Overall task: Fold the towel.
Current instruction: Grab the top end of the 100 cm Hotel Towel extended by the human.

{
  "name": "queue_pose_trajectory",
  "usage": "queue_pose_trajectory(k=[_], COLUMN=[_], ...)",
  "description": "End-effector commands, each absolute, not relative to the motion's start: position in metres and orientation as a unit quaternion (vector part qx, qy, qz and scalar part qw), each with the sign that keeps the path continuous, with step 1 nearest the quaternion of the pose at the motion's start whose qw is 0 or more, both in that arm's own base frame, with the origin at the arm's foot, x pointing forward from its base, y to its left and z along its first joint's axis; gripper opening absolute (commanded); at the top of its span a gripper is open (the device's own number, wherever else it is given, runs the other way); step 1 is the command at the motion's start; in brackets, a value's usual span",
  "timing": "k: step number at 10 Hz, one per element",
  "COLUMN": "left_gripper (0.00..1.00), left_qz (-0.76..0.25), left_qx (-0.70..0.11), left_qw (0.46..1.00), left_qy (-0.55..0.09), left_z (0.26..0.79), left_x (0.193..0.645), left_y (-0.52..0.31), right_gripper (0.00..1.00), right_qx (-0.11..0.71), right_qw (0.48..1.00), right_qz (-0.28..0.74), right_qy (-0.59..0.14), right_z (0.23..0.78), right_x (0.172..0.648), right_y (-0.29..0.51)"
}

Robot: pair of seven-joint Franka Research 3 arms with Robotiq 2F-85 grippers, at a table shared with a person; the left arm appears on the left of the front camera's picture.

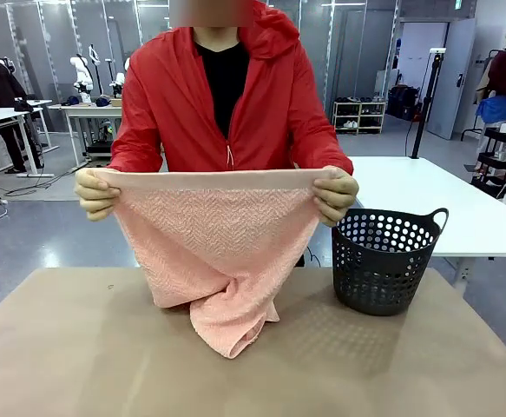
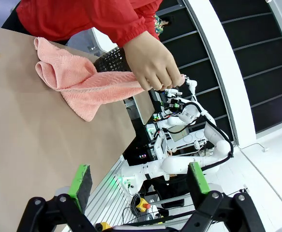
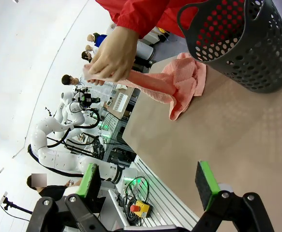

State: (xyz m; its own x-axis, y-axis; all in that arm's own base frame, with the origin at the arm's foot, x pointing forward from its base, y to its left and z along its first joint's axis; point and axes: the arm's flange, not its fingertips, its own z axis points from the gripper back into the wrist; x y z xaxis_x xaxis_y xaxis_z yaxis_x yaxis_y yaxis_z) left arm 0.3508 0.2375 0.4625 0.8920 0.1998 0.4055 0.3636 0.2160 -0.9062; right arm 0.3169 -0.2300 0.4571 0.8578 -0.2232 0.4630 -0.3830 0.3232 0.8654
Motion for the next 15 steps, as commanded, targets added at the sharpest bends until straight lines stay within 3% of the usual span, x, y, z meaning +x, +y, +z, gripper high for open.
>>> queue_pose_trajectory(k=[1,4,5,7,9,12,15], left_gripper=[1.00,1.00,1.00,1.00,1.00,1.00,1.00], left_qz=[-0.062,-0.055,-0.147,-0.276,-0.368,-0.521,-0.592], left_qx=[-0.628,-0.624,-0.557,-0.395,-0.251,-0.045,0.089], left_qw=[0.742,0.746,0.774,0.815,0.829,0.768,0.704], left_qy=[-0.226,-0.226,-0.264,-0.321,-0.338,-0.371,-0.382], left_z=[0.463,0.462,0.482,0.553,0.602,0.672,0.684], left_x=[0.350,0.351,0.345,0.333,0.332,0.308,0.294], left_y=[0.238,0.237,0.231,0.204,0.169,0.081,-0.004], right_gripper=[1.00,1.00,1.00,1.00,1.00,1.00,1.00], right_qx=[0.582,0.579,0.535,0.349,0.250,0.121,-0.006], right_qw=[0.765,0.770,0.781,0.816,0.811,0.771,0.703], right_qz=[0.057,0.052,0.123,0.271,0.379,0.527,0.635], right_qy=[-0.269,-0.262,-0.297,-0.372,-0.370,-0.337,-0.321], right_z=[0.459,0.457,0.477,0.540,0.584,0.640,0.668], right_x=[0.318,0.317,0.311,0.300,0.294,0.272,0.243], right_y=[-0.231,-0.230,-0.229,-0.210,-0.172,-0.096,-0.001])
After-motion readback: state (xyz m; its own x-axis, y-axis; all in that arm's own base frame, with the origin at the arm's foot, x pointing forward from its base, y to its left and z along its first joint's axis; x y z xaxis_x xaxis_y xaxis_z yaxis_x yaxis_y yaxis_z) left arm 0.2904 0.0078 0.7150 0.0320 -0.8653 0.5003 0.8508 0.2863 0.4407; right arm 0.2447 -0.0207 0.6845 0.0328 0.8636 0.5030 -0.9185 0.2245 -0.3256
